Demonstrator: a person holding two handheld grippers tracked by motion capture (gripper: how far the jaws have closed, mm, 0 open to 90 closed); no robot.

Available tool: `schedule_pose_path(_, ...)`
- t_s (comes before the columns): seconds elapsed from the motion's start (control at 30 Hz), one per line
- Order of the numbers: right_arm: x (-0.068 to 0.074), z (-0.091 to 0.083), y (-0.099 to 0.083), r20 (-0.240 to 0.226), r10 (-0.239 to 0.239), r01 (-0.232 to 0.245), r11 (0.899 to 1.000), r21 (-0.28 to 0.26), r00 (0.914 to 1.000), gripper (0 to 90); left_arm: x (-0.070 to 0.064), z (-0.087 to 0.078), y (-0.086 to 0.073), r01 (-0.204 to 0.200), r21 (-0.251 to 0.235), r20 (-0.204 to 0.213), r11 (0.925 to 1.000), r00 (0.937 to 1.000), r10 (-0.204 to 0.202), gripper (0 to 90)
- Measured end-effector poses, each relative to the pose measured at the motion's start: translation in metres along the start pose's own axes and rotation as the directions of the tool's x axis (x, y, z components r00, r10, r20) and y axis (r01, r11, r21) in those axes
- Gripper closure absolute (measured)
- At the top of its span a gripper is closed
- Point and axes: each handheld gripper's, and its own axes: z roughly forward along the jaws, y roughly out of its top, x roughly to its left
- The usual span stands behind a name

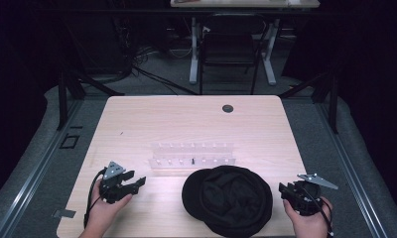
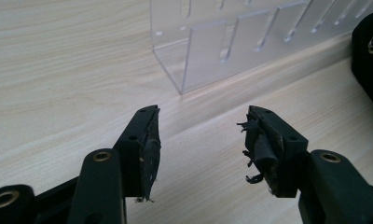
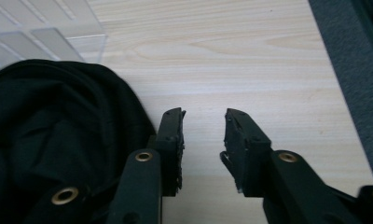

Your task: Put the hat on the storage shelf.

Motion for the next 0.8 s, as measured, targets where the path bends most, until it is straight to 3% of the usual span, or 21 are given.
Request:
schedule_pose_path(0.07,0.002,-0.001,0.001,-0.011,0.007,-0.007,1.0,-0.004,0.9999,65.2,-0.001,0.0,-0.001,0.005,-0.001,0.006,1.0,1.0,-0.005,45.2)
schedule_pose_path(0.1,0.005,-0.002,0.002,-0.034,-0.013,0.013,1.0,0.011,0.9993,63.4,-0.001,0.0,-0.001,0.006,-0.006,0.004,1.0,1.0,-0.006,45.2)
schedule_pose_path(0.17,0.008,-0.003,0.003,-0.021,-0.045,0.046,0.998,0.033,0.9988,62.9,-0.001,-0.001,-0.001,-0.005,0.001,0.003,1.0,1.0,0.005,45.0)
schedule_pose_path(0.2,0.008,-0.003,0.004,-0.036,-0.057,0.058,0.998,0.032,0.9977,63.2,-0.001,-0.001,-0.001,-0.005,-0.004,-0.001,1.0,1.0,0.005,44.8)
schedule_pose_path(0.27,0.01,-0.003,0.005,-0.062,-0.062,0.067,0.994,0.082,0.9962,64.5,-0.001,0.001,-0.001,-0.01,0.006,-0.011,0.9999,0.9999,0.01,44.7)
schedule_pose_path(0.37,0.011,-0.003,0.006,-0.041,-0.106,0.11,0.99,0.094,0.9935,65.1,-0.002,0.002,-0.001,-0.006,0.016,-0.009,0.9999,0.9999,0.006,44.8)
schedule_pose_path(0.57,0.005,-0.013,0.015,-0.126,-0.067,0.082,0.99,0.118,0.9897,66.0,-0.009,0.0,-0.005,-0.014,0.019,0.009,0.9997,0.9999,0.014,45.9)
schedule_pose_path(0.67,0.006,-0.019,0.02,-0.118,-0.072,0.086,0.989,0.122,0.9904,63.7,-0.012,0.0,-0.004,-0.028,0.004,0.004,0.9996,0.9996,0.028,46.2)
schedule_pose_path(0.73,0.013,-0.024,0.025,-0.145,-0.063,0.086,0.983,0.163,0.9875,65.7,-0.012,0.0,-0.004,-0.021,-0.003,0.014,0.9998,0.9997,0.021,47.4)
schedule_pose_path(0.8,0.015,-0.025,0.026,-0.143,-0.072,0.096,0.981,0.171,0.987,66.4,-0.012,0.002,-0.004,-0.016,-0.001,0.027,0.9999,0.9995,0.016,48.0)
